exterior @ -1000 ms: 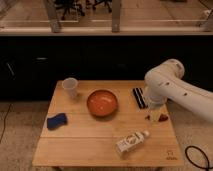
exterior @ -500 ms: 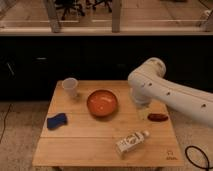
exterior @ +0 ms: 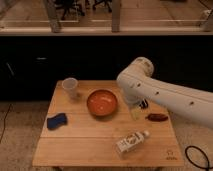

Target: Place the white sponge in the ceramic bowl

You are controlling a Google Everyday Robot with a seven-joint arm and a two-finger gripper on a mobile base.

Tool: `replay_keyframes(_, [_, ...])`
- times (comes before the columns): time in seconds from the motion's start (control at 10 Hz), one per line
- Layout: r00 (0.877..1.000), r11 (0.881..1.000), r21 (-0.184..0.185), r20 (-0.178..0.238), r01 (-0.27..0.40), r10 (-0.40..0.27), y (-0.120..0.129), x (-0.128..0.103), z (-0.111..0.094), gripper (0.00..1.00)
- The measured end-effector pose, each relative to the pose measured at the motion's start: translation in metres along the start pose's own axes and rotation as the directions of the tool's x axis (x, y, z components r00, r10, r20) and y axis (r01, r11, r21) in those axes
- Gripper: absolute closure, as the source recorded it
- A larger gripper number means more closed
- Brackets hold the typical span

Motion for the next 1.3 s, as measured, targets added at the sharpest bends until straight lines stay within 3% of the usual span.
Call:
replay_keyframes(0.6, [0.992, 0.992, 0.019, -0.002, 0.126, -0.126, -0.026, -0.042, 0.0, 0.2])
replay_keyframes(1.0, [0.978, 0.978, 0.025, -0.001, 0.208, -0.208, -0.041, -0.06, 0.002, 0.2])
replay_keyframes(1.3, [0.962, 0.962, 0.031, 0.007, 0.271, -0.271, -0.053, -0.09, 0.002, 0.2])
